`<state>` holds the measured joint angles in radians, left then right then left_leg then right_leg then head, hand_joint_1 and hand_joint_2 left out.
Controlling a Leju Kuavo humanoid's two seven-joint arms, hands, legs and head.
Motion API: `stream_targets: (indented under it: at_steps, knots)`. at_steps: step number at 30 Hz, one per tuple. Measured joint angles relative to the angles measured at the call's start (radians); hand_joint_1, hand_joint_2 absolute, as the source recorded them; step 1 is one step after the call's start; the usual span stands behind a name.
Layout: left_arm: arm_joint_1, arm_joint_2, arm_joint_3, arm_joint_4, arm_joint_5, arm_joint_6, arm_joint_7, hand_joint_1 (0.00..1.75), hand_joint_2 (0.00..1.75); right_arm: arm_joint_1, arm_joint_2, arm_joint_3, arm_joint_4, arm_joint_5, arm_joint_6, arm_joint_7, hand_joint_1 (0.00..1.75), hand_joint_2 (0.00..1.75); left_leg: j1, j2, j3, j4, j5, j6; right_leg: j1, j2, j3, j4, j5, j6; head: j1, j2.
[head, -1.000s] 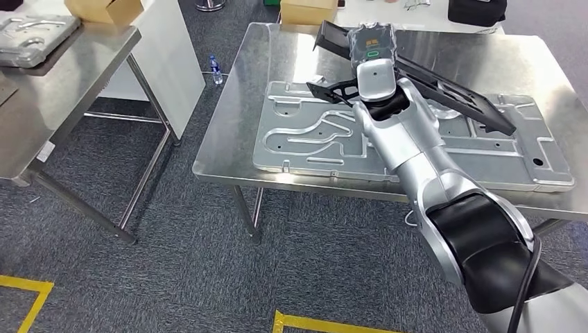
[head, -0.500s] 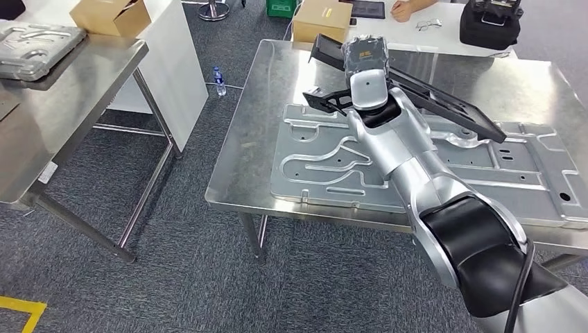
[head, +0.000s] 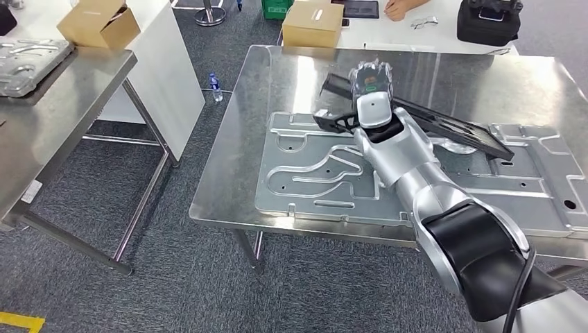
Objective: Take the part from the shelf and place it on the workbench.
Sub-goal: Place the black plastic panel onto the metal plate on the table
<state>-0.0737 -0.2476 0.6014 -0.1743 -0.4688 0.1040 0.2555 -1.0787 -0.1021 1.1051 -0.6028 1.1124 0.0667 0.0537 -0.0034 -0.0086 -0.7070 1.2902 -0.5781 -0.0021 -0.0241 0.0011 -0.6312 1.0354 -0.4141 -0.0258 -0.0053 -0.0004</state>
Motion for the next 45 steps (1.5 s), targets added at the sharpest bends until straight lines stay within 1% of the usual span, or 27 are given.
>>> stream_targets:
  at_steps: [1, 3, 5, 8, 10, 11, 13, 14, 15, 16, 17, 18, 20, 22, 25, 27, 29, 30, 31, 32, 35, 37, 40, 41, 42, 44, 45]
  knots:
    - [0.0, 0.0, 0.002, 0.0, -0.002, 0.003, 0.003, 0.0, 0.0, 0.009, 0.0, 0.0, 0.011, 0.0, -0.003, 0.0, 0.0, 0.0, 0.0, 0.001, -0.002, -0.012, 0.016, 0.002, 0.002, 0.0, 0.002, 0.0, -0.002, 0.0, 0.0, 0.0]
    - [0.0, 0.0, 0.005, 0.0, -0.005, 0.006, 0.01, 0.0, 0.0, 0.018, 0.0, 0.0, 0.026, 0.0, -0.01, 0.0, 0.0, 0.0, -0.003, 0.002, 0.047, -0.137, 0.091, 0.018, 0.005, 0.001, 0.005, 0.0, -0.004, 0.001, 0.0, 0.0]
    - [0.0, 0.001, 0.009, 0.0, -0.006, 0.009, 0.012, 0.0, 0.0, 0.016, -0.001, 0.0, 0.034, 0.0, -0.015, -0.001, 0.0, 0.0, -0.012, 0.003, 0.096, -0.253, 0.133, 0.036, 0.007, 0.003, 0.007, -0.002, -0.004, 0.005, 0.0, 0.0]
    - [-0.001, 0.001, 0.012, 0.0, -0.01, 0.015, 0.012, 0.0, 0.0, 0.017, 0.0, 0.0, 0.039, 0.0, -0.016, -0.01, 0.0, 0.0, -0.018, 0.001, 0.11, -0.288, 0.137, 0.054, 0.006, 0.003, 0.01, -0.008, -0.005, 0.022, 0.0, 0.0]
    - [-0.001, 0.0, 0.013, 0.0, -0.013, 0.017, 0.014, 0.0, 0.0, 0.017, -0.001, 0.0, 0.04, 0.0, -0.016, -0.014, 0.0, 0.0, -0.011, 0.003, 0.126, -0.309, 0.159, 0.06, 0.007, 0.002, 0.007, 0.008, -0.018, 0.031, 0.001, 0.0]
    - [-0.001, -0.001, 0.013, 0.0, -0.014, 0.017, 0.015, 0.0, 0.0, 0.015, -0.001, 0.0, 0.041, 0.0, -0.017, -0.014, 0.0, 0.0, -0.008, 0.004, 0.134, -0.32, 0.167, 0.061, 0.009, 0.002, -0.006, 0.039, -0.038, 0.035, 0.001, 0.0]
    - [-0.002, -0.002, 0.013, 0.0, -0.015, 0.017, 0.016, 0.0, 0.0, 0.016, -0.002, 0.0, 0.043, 0.0, -0.017, -0.014, 0.0, 0.0, -0.005, 0.005, 0.137, -0.325, 0.171, 0.063, 0.008, 0.001, -0.058, 0.152, -0.1, 0.042, 0.001, 0.0]
    - [-0.002, -0.003, 0.013, 0.0, -0.015, 0.017, 0.016, 0.0, 0.0, 0.019, -0.002, 0.0, 0.045, 0.0, -0.017, -0.014, 0.0, 0.0, -0.005, 0.005, 0.136, -0.323, 0.17, 0.063, 0.007, 0.001, -0.087, 0.21, -0.124, 0.045, 0.001, 0.0]
    - [-0.002, -0.003, 0.013, 0.0, -0.015, 0.017, 0.017, 0.0, 0.0, 0.022, -0.002, 0.0, 0.047, 0.0, -0.017, -0.014, 0.0, 0.0, -0.005, 0.004, 0.135, -0.32, 0.167, 0.062, 0.005, 0.001, -0.106, 0.245, -0.132, 0.049, 0.001, 0.0]
    - [-0.001, -0.003, 0.013, 0.0, -0.015, 0.017, 0.017, 0.0, 0.0, 0.024, -0.003, 0.0, 0.049, 0.0, -0.017, -0.014, 0.0, 0.0, -0.005, 0.002, 0.134, -0.314, 0.164, 0.06, 0.004, 0.0, -0.107, 0.245, -0.121, 0.051, 0.001, 0.0]
    - [-0.001, -0.003, 0.013, 0.0, -0.015, 0.017, 0.017, 0.0, 0.0, 0.025, -0.003, 0.0, 0.051, 0.0, -0.017, -0.014, 0.0, 0.0, -0.005, 0.001, 0.133, -0.307, 0.159, 0.057, 0.001, 0.0, -0.09, 0.209, -0.094, 0.053, 0.001, 0.0]
    - [-0.001, -0.004, 0.013, 0.0, -0.017, 0.017, 0.017, 0.0, 0.0, 0.025, -0.003, 0.0, 0.052, 0.0, -0.017, -0.014, 0.0, 0.0, -0.004, 0.001, 0.132, -0.296, 0.151, 0.053, -0.001, -0.001, -0.06, 0.144, -0.061, 0.054, 0.001, 0.0]
    - [0.0, -0.005, 0.013, 0.0, -0.022, 0.015, 0.017, 0.0, 0.0, 0.024, -0.002, 0.0, 0.052, 0.0, -0.018, -0.015, 0.0, 0.0, -0.006, -0.001, 0.124, -0.273, 0.137, 0.043, -0.001, 0.0, -0.008, 0.046, -0.024, 0.05, 0.0, 0.0]
    - [-0.001, -0.006, 0.013, 0.0, -0.028, 0.014, 0.02, 0.0, 0.0, 0.025, 0.002, 0.0, 0.051, 0.0, -0.02, -0.015, 0.0, 0.0, -0.008, -0.002, 0.115, -0.259, 0.133, 0.034, 0.005, 0.003, 0.001, 0.028, -0.023, 0.038, 0.0, 0.0]
    - [-0.001, -0.006, 0.013, 0.0, -0.037, 0.015, 0.035, 0.0, 0.0, 0.028, 0.013, -0.001, 0.042, 0.0, -0.038, -0.026, 0.0, 0.0, -0.006, -0.002, 0.106, -0.245, 0.121, 0.021, 0.002, 0.003, -0.002, 0.021, -0.015, 0.02, 0.0, 0.0]
    - [-0.001, -0.006, 0.013, 0.0, -0.044, 0.016, 0.047, 0.0, 0.0, 0.03, 0.027, -0.009, 0.021, -0.002, -0.068, -0.058, 0.0, 0.0, -0.001, 0.001, 0.077, -0.175, 0.068, 0.007, -0.003, 0.003, -0.005, 0.015, -0.009, 0.009, 0.0, 0.0]
    - [-0.002, -0.004, 0.013, 0.0, -0.052, 0.014, 0.054, 0.0, 0.0, 0.047, 0.047, -0.039, -0.014, -0.02, -0.106, -0.093, 0.0, 0.0, 0.005, 0.002, 0.026, -0.052, 0.004, -0.005, -0.003, 0.002, -0.01, 0.015, -0.007, 0.005, 0.0, 0.0]
    - [-0.001, 0.002, 0.013, 0.0, -0.055, 0.008, 0.052, 0.0, 0.0, 0.064, 0.061, -0.064, -0.036, -0.042, -0.132, -0.1, 0.0, 0.0, 0.008, 0.002, 0.008, -0.007, -0.012, -0.009, -0.002, 0.001, -0.012, 0.016, -0.006, 0.005, 0.0, 0.0]
    - [0.0, 0.009, 0.013, 0.0, -0.057, 0.0, 0.047, 0.0, 0.0, 0.085, 0.077, -0.091, -0.06, -0.068, -0.163, -0.097, 0.0, 0.0, 0.01, 0.003, 0.007, 0.005, -0.009, -0.011, -0.002, -0.001, -0.014, 0.016, -0.005, 0.004, 0.0, 0.0]
    - [0.0, 0.019, 0.013, 0.0, -0.057, -0.01, 0.04, 0.0, 0.44, 0.107, 0.094, -0.118, -0.085, -0.095, -0.196, -0.084, 0.0, 0.0, 0.011, 0.003, 0.025, -0.023, 0.011, -0.011, -0.002, -0.002, -0.016, 0.017, -0.003, 0.004, 0.0, 0.0]
    - [-0.001, 0.046, 0.015, 0.0, -0.055, -0.023, 0.03, 0.0, 1.75, 0.152, 0.146, -0.19, -0.153, -0.159, -0.29, -0.052, 0.0, 0.0, 0.009, 0.003, 0.134, -0.217, 0.085, -0.002, -0.001, -0.004, -0.019, 0.018, 0.003, 0.011, 0.0, 0.0]
    - [-0.002, 0.056, 0.02, 0.0, -0.055, -0.018, 0.029, 0.0, 1.75, 0.172, 0.177, -0.235, -0.189, -0.193, -0.34, -0.054, 0.0, 0.0, 0.003, 0.002, 0.158, -0.271, 0.096, 0.005, -0.001, -0.005, -0.02, 0.015, 0.01, 0.022, 0.0, 0.0]
    - [0.0, 0.066, 0.029, 0.0, -0.056, -0.007, 0.029, 0.0, 1.75, 0.196, 0.219, -0.275, -0.227, -0.23, -0.367, -0.073, 0.0, 0.0, 0.003, 0.006, 0.155, -0.287, 0.119, 0.022, -0.001, -0.004, -0.023, 0.011, 0.014, 0.04, 0.001, 0.0]
    - [-0.001, 0.068, 0.031, 0.0, -0.056, -0.005, 0.03, 0.0, 1.75, 0.201, 0.227, -0.283, -0.239, -0.244, -0.368, -0.084, 0.0, 0.0, 0.004, 0.008, 0.153, -0.295, 0.13, 0.031, 0.0, -0.003, -0.031, 0.029, -0.007, 0.043, 0.0, 0.0]
    - [-0.002, 0.068, 0.033, 0.0, -0.057, -0.004, 0.03, 0.0, 1.75, 0.208, 0.231, -0.288, -0.251, -0.258, -0.369, -0.095, 0.0, 0.0, 0.006, 0.011, 0.149, -0.302, 0.141, 0.039, 0.0, -0.002, -0.046, 0.067, -0.042, 0.045, 0.001, 0.0]
    - [-0.003, 0.069, 0.036, 0.0, -0.062, -0.003, 0.03, 0.0, 1.75, 0.233, 0.225, -0.297, -0.283, -0.289, -0.365, -0.121, 0.0, 0.0, 0.002, 0.012, 0.131, -0.302, 0.154, 0.049, 0.001, -0.002, -0.084, 0.187, -0.128, 0.045, 0.001, 0.0]
    - [-0.002, 0.068, 0.037, 0.0, -0.065, -0.002, 0.03, 0.0, 1.75, 0.256, 0.209, -0.301, -0.308, -0.306, -0.361, -0.137, 0.0, 0.0, 0.0, 0.01, 0.122, -0.3, 0.159, 0.05, 0.002, -0.001, -0.096, 0.241, -0.155, 0.046, 0.001, 0.0]
